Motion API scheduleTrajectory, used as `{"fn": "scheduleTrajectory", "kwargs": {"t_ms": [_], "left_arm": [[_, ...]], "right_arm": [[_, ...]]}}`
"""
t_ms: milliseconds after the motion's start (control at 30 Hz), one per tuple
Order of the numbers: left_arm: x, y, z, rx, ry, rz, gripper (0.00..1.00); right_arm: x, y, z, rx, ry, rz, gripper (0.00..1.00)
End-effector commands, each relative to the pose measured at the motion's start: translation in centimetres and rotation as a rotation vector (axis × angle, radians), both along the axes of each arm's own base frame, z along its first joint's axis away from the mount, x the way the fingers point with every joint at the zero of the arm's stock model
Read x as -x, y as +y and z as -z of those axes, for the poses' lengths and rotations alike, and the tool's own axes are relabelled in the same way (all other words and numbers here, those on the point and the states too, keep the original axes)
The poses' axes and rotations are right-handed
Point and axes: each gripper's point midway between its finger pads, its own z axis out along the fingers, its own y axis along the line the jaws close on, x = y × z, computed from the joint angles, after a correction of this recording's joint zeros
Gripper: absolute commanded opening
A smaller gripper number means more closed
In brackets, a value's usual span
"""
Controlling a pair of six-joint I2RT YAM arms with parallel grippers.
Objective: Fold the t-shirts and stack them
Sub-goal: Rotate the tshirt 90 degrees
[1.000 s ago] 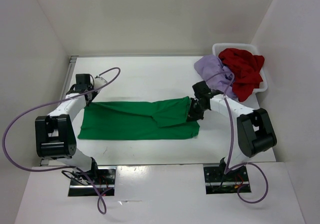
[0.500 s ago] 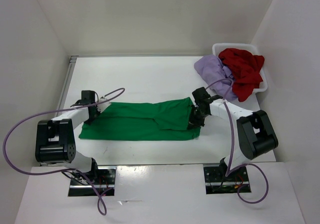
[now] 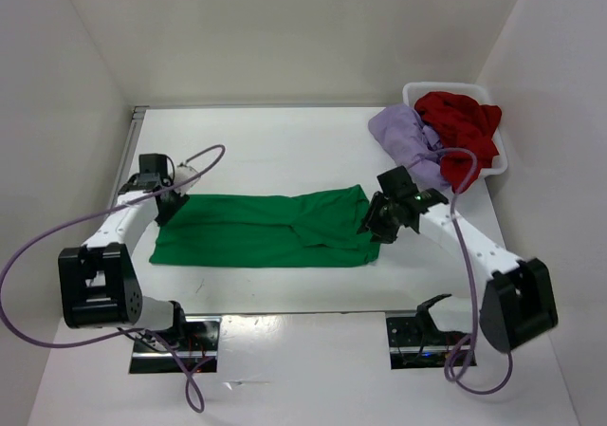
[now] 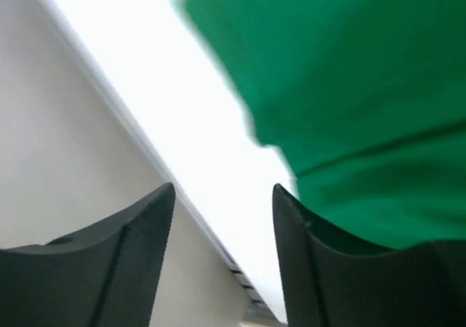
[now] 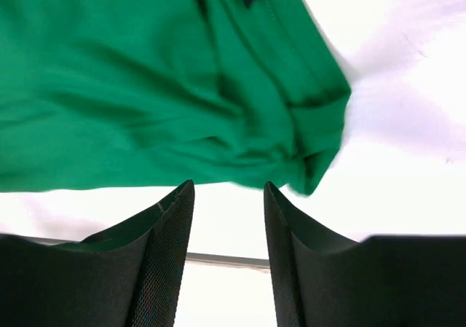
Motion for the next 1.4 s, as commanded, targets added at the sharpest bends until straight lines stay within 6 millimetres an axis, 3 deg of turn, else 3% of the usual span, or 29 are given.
{"fn": "scheduleTrajectory", "kwargs": {"t_ms": [0, 33, 100, 167, 200, 267, 300, 433, 500, 567, 667, 700, 767, 833, 867, 1033, 1067, 1100, 1133, 1167, 1200, 1233, 1267, 1300, 1333, 1367], "left_arm": [[-2.0, 0.1, -3.7, 0.052, -0.134, -0.042, 0.66], [-2.7, 0.2, -3.9, 0.054, -0.156, -0.049, 0.68], [-4.1, 0.2, -4.1, 0.084, -0.204, -0.069, 0.69], [-5.5, 0.2, -2.8, 0.114, -0.193, -0.096, 0.71], [-6.2, -0.2, -0.8, 0.127, -0.145, -0.102, 0.71], [-7.7, 0.2, 0.0, 0.129, -0.138, -0.13, 0.71], [-7.9, 0.1, 1.8, 0.142, -0.104, -0.151, 0.71], [-9.7, -0.9, 3.6, 0.165, -0.105, -0.131, 0.72], [-9.4, -0.9, 4.5, 0.146, -0.083, -0.135, 0.72], [-8.8, -0.3, 5.3, 0.11, -0.065, -0.155, 0.69], [-7.2, 1.5, 6.1, 0.09, -0.043, -0.188, 0.67], [-6.6, 1.8, 6.5, 0.087, -0.027, -0.19, 0.67], [-5.3, 2.4, 6.3, 0.083, -0.025, -0.203, 0.66], [-4.1, 2.6, 6.2, 0.083, -0.021, -0.216, 0.66], [-3.4, 2.9, 6.2, 0.084, -0.012, -0.228, 0.66], [-0.8, 4.6, 5.6, 0.081, -0.001, -0.287, 0.66], [-0.3, 4.7, 5.7, 0.092, 0.012, -0.294, 0.66], [-0.1, 5.0, 5.4, 0.091, 0.009, -0.305, 0.66], [0.7, 5.5, 5.3, 0.093, 0.02, -0.325, 0.66], [1.0, 5.2, 5.4, 0.106, 0.029, -0.32, 0.66], [1.4, 5.3, 5.3, 0.119, 0.032, -0.328, 0.66], [1.9, 5.1, 4.9, 0.121, 0.042, -0.329, 0.67], [2.5, 4.9, 4.9, 0.139, 0.051, -0.332, 0.68], [2.6, 4.6, 4.7, 0.15, 0.054, -0.314, 0.68], [3.1, 4.3, 4.2, 0.159, 0.059, -0.31, 0.7], [3.3, 4.0, 4.0, 0.165, 0.066, -0.299, 0.7]], "right_arm": [[1.2, -0.9, -0.2, -0.024, -0.027, 0.181, 0.5], [0.6, -0.6, -0.4, -0.057, -0.064, 0.206, 0.5], [1.2, -1.0, 1.0, -0.055, -0.036, 0.265, 0.5], [1.2, -1.4, 1.6, -0.041, -0.034, 0.295, 0.55], [1.6, -1.5, 2.2, -0.03, -0.015, 0.295, 0.57], [2.1, -2.0, 3.0, -0.005, 0.012, 0.31, 0.6], [2.5, -2.3, 3.7, 0.013, 0.031, 0.322, 0.6], [1.9, -2.6, 5.1, 0.035, 0.024, 0.341, 0.6], [1.9, -2.6, 6.1, 0.058, 0.059, 0.341, 0.6], [1.4, -2.4, 6.4, 0.08, 0.074, 0.311, 0.56], [0.6, -2.1, 6.7, 0.097, 0.08, 0.278, 0.32], [0.4, -2.1, 6.8, 0.099, 0.084, 0.278, 0.14], [-0.4, -1.8, 7.0, 0.116, 0.083, 0.234, 0.01], [-1.9, -1.3, 6.7, 0.122, 0.061, 0.19, 0.0], [-2.1, -1.3, 7.5, 0.141, 0.086, 0.173, 0.0], [-7.8, 0.4, 7.1, 0.173, 0.02, 0.074, 0.0], [-8.4, 0.6, 8.3, 0.192, 0.044, 0.053, 0.0], [-11.3, 1.5, 7.1, 0.19, -0.014, 0.041, 0.0], [-12.6, 1.6, 7.3, 0.211, -0.025, 0.025, 0.0], [-15.6, 2.5, 5.6, 0.217, -0.083, -0.005, 0.0], [-16.5, 2.4, 7.6, 0.257, -0.048, -0.025, 0.0], [-18.1, 1.9, 7.7, 0.292, -0.064, -0.021, 0.0], [-21.6, 2.8, 5.7, 0.296, -0.147, -0.039, 0.0], [-22.7, 2.2, 7.6, 0.337, -0.115, -0.046, 0.0], [-24.3, 2.1, 7.4, 0.369, -0.142, -0.045, 0.0], [-28.2, 2.5, 4.7, 0.366, -0.239, -0.04, 0.0]]}}
